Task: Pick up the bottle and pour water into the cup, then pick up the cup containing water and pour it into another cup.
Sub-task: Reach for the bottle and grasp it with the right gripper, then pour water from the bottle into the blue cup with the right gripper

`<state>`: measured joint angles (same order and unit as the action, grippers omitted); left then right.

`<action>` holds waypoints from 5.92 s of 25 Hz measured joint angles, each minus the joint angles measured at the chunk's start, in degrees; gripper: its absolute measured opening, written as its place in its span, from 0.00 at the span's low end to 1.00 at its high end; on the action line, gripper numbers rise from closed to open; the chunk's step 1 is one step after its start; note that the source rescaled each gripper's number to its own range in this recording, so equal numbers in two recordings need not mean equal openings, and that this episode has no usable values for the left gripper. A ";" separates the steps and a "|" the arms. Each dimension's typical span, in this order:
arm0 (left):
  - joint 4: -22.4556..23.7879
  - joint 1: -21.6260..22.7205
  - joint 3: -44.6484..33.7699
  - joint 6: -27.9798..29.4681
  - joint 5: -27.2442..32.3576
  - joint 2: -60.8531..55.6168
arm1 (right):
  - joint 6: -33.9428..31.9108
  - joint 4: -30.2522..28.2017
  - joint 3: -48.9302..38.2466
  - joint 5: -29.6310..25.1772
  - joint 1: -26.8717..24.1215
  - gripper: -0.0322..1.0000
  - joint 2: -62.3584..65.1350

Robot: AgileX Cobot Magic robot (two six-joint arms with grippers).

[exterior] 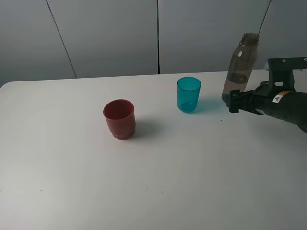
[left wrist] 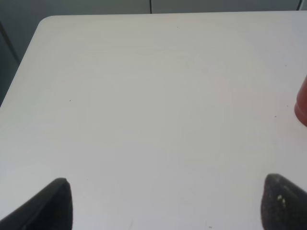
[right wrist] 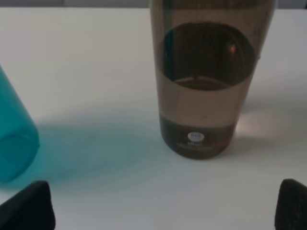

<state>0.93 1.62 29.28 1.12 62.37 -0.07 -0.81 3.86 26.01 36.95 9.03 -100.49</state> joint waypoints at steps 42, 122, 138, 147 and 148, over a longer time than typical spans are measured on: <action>0.00 0.00 0.00 0.12 0.00 0.00 | 0.81 5.83 14.57 23.78 0.00 0.99 -21.03; 0.00 0.00 0.00 -0.12 0.00 0.00 | 24.78 1.23 22.51 19.49 0.12 0.03 -18.13; 0.00 0.00 0.00 0.00 0.00 0.00 | 58.77 1.26 22.51 18.62 2.80 0.03 -17.89; 0.00 0.00 0.00 0.00 0.00 0.00 | 73.87 1.40 22.51 18.41 2.80 0.03 -17.89; 0.00 0.00 0.00 0.00 0.00 0.00 | 74.92 1.40 22.51 18.41 2.80 0.03 -17.89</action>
<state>0.93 1.62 29.28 1.11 62.37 -0.07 74.11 5.26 48.52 55.36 11.83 -118.38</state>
